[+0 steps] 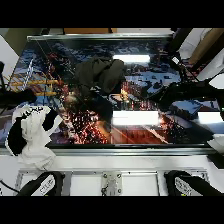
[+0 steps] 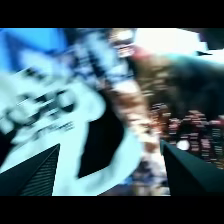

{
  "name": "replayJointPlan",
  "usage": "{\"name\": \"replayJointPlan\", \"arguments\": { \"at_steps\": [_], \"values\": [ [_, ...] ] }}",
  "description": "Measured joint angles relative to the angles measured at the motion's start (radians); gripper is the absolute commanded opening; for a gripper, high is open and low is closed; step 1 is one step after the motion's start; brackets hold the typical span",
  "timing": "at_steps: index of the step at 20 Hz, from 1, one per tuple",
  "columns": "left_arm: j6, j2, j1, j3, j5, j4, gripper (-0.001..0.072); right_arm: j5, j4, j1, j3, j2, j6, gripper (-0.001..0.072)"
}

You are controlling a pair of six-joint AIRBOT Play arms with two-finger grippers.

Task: Fold the clothes and pants, and hang the long-sleeved shirts on hangers.

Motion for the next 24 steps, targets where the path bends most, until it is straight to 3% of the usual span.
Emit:
{"name": "replayJointPlan", "arguments": {
  "at_steps": [4, 8, 9, 10, 11, 17, 20, 24],
  "values": [
    [-0.031, -0.117, 0.130, -0.047, -0.032, 0.047, 0.0719, 0.000, 0.000, 0.000, 0.000, 0.000, 0.000, 0.0020],
    [-0.039, -0.186, 0.132, -0.204, 0.064, 0.048, 0.0715, 0.000, 0.000, 0.000, 0.000, 0.000, 0.000, 0.0021],
    [-0.041, -0.193, 0.122, -0.240, 0.094, 0.048, 0.0575, 0.000, 0.000, 0.000, 0.000, 0.000, 0.000, 0.0021],
    [-0.047, -0.198, 0.110, -0.269, 0.121, 0.048, 0.0260, 0.000, 0.000, 0.000, 0.000, 0.000, 0.000, 0.0021],
    [-0.052, -0.203, 0.097, -0.293, 0.143, 0.048, 0.0013, 0.000, 0.000, 0.000, 0.000, 0.000, 0.000, 0.0021],
    [-0.084, -0.068, -0.054, -0.264, 0.110, 0.051, 0.0013, 0.000, 0.000, 0.000, 0.000, 0.000, 0.000, 0.0021],
    [-0.100, 0.123, -0.204, -0.185, 0.013, 0.050, 0.0013, 0.000, 0.000, 0.000, 0.000, 0.000, 0.000, 0.0021],
    [-0.193, 0.359, -0.465, -0.082, -0.094, 0.050, 0.0012, 0.000, 0.000, 0.000, 0.000, 0.000, 0.000, 0.0021]
  ]
}}
